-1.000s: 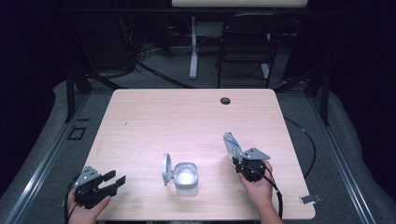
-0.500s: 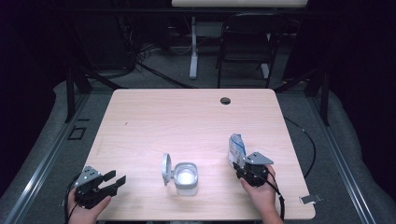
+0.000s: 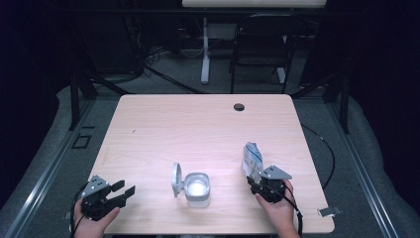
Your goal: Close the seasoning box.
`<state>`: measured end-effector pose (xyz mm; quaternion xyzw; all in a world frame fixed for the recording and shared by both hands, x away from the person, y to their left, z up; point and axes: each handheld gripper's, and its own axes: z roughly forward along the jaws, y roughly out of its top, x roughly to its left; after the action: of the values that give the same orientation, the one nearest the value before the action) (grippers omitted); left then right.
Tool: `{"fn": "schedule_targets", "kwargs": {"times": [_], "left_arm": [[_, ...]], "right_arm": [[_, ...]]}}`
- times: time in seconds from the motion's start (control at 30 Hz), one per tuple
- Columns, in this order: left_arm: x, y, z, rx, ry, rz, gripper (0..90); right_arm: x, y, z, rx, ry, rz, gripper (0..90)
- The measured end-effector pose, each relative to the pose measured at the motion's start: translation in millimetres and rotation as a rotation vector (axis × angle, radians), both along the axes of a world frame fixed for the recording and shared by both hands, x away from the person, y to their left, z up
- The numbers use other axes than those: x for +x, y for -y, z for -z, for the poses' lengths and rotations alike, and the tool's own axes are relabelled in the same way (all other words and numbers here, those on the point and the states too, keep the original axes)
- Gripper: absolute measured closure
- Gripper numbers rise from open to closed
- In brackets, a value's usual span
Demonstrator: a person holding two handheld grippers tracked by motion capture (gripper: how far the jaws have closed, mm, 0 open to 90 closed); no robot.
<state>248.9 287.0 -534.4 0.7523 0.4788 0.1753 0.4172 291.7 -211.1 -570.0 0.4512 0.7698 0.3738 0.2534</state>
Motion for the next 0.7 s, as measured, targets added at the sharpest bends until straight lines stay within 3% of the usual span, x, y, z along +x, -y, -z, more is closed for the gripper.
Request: {"fn": "schedule_targets", "kwargs": {"times": [0.07, 0.23, 0.27, 0.5, 0.7], "left_arm": [[1.0, 0.7, 0.1, 0.004, 0.004, 0.004, 49.9], [3.2, 4.3, -0.1, 0.003, 0.003, 0.011, 49.9], [3.7, 5.5, -0.2, -0.001, 0.004, 0.015, 50.0], [5.9, 11.0, -2.5, -0.002, 0.008, 0.028, 50.5], [6.7, 19.5, -8.0, 0.007, 0.028, 0.045, 51.7]], "right_arm": [[-1.9, 0.5, 1.7, 0.013, 0.011, 0.002, 51.2], [-7.9, 4.4, 1.1, -0.045, -0.015, -0.001, 46.5], [-8.4, 3.1, 3.3, -0.015, -0.008, 0.002, 46.0], [-15.2, 5.6, 0.3, 0.011, -0.030, 0.009, 44.4], [-20.9, 5.0, -4.5, -0.007, -0.031, -0.006, 43.9]]}}
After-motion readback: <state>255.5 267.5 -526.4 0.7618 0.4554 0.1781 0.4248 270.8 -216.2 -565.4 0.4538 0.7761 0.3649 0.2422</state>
